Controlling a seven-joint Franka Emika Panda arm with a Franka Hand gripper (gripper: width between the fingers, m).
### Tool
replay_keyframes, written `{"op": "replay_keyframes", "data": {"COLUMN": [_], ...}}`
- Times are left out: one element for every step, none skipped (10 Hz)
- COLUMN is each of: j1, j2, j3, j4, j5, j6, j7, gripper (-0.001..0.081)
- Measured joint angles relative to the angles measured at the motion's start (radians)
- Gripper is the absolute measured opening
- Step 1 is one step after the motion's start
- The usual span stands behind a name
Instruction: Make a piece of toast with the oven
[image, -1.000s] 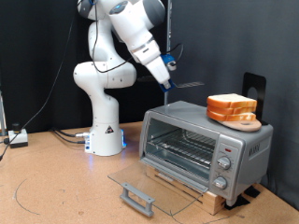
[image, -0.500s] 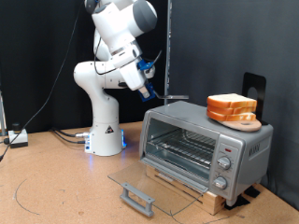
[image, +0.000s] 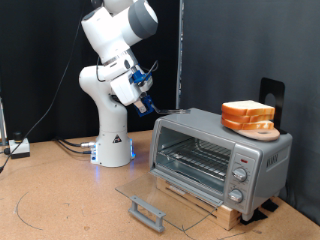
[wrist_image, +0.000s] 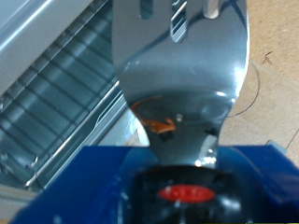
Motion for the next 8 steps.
{"op": "replay_keyframes", "data": {"j1": [0.001, 0.003, 0.004, 0.006, 0.007, 0.007, 0.007, 0.007], "j2": [-0.009, -0.025, -0.046, -0.066, -0.083, -0.096, -0.102, -0.100], "j3": [0.024, 0.052, 0.083, 0.108, 0.124, 0.130, 0.130, 0.130], "j4": [-0.011, -0.022, -0.026, -0.026, -0.023, -0.018, -0.017, -0.018], "j5": [-0.024, -0.037, -0.059, -0.072, -0.087, -0.093, -0.095, -0.095], "j6": [0.002, 0.006, 0.006, 0.003, -0.015, -0.041, -0.052, -0.052], "j7": [-0.004, -0.004, -0.003, -0.003, 0.001, 0.005, 0.005, 0.005], "gripper": [0.0395, 0.0395, 0.0395, 0.0395, 0.0395, 0.0395, 0.0395, 0.0395]}}
